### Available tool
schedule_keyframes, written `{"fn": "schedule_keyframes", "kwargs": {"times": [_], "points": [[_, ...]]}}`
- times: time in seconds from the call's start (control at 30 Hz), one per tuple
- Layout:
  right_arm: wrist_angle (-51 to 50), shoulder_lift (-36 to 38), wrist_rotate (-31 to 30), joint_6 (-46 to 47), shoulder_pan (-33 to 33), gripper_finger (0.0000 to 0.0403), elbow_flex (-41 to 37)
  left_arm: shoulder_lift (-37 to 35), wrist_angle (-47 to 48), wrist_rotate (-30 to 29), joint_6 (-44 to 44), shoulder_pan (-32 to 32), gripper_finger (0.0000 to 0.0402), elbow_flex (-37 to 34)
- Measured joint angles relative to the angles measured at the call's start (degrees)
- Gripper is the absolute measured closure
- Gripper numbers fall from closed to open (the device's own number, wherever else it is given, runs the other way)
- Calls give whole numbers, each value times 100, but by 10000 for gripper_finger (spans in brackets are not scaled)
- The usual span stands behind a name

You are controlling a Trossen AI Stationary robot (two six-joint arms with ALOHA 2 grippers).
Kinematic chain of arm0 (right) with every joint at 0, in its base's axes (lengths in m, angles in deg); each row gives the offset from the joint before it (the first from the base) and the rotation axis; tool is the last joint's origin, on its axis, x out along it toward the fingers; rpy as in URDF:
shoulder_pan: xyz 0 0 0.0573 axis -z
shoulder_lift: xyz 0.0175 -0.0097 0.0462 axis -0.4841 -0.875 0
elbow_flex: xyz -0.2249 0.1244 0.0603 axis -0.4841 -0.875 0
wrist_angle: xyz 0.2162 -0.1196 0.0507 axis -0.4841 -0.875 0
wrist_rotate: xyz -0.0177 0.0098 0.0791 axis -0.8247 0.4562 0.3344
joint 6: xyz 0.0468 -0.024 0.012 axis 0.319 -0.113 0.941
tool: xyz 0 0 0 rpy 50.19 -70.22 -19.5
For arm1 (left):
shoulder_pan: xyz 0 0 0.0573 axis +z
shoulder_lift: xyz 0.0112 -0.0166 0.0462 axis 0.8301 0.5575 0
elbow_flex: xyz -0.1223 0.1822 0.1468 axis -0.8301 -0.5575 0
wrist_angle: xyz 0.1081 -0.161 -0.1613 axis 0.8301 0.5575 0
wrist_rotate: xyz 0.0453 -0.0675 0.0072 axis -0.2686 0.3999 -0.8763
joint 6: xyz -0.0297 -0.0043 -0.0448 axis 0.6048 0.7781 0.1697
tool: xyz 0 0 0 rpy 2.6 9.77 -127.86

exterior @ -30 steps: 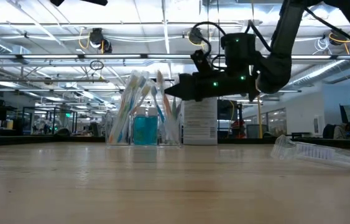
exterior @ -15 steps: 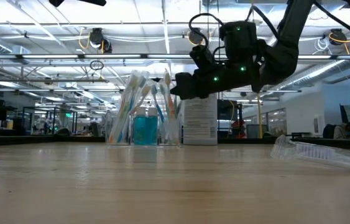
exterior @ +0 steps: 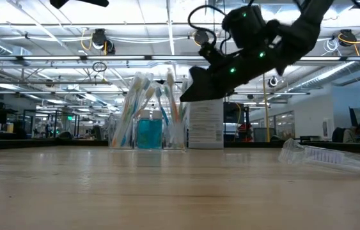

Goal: Pick & Place toothbrushing station
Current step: Put the purple toothbrush into the transparent organizer

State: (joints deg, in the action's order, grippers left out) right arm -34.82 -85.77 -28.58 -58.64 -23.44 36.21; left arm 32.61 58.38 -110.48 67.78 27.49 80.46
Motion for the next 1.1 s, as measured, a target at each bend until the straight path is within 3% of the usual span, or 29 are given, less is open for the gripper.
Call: {"fn": "schedule_keyframes", "kwargs": {"times": [0.27,0.47,0.6,0.83,1.1], "points": [[-2963,1300,165,1182,-522,234,0,2,-23,121,6,0,215,-71],[-4792,2013,1746,3122,-1100,243,0,2,-39,119,25,0,215,-114],[-5515,2157,2513,3489,-1670,247,-2,2,-42,80,30,0,215,-116],[-5156,2048,2525,4169,-2727,246,-506,2,-48,55,136,-1,215,-116],[-2680,1375,2402,5017,-3424,245,-1483,2,-53,7,176,0,215,-118]]}}
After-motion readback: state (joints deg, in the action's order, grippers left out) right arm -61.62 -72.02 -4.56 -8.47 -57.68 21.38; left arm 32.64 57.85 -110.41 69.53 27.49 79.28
